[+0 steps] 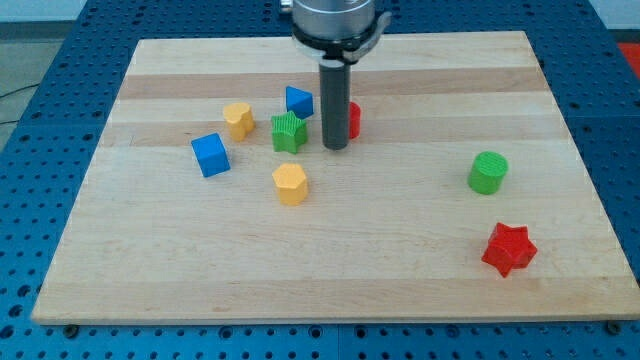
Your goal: Place the green circle to the left of red star
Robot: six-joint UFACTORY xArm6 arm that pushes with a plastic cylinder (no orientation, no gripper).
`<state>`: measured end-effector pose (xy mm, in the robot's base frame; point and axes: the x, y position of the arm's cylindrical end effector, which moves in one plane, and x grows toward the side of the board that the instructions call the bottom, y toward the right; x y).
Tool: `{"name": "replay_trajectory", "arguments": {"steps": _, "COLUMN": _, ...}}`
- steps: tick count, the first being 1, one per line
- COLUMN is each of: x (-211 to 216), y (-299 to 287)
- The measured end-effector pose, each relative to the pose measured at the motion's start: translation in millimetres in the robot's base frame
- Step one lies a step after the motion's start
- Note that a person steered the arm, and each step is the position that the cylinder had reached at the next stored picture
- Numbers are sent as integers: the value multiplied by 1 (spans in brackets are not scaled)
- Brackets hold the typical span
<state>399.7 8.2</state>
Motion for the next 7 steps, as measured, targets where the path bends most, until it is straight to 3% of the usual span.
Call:
{"name": "replay_trajectory", "arguments": {"steps": 1, "x": -11, "y": 21}}
{"name": "replay_trajectory", "arguments": {"steps": 2, "x": 19, "y": 86}}
{"name": "replay_trajectory", "arguments": {"steps": 3, "x": 29, "y": 192}}
{"name": "replay_trajectory", "arguments": {"steps": 4, "x": 37, "y": 233}}
{"name": "replay_trajectory", "arguments": {"steps": 5, "x": 81, "y": 143}}
{"name": "replay_trajectory", "arguments": {"steps": 6, "x": 40, "y": 66}}
{"name": "replay_trajectory", "arguments": {"steps": 7, "x": 90, "y": 93}}
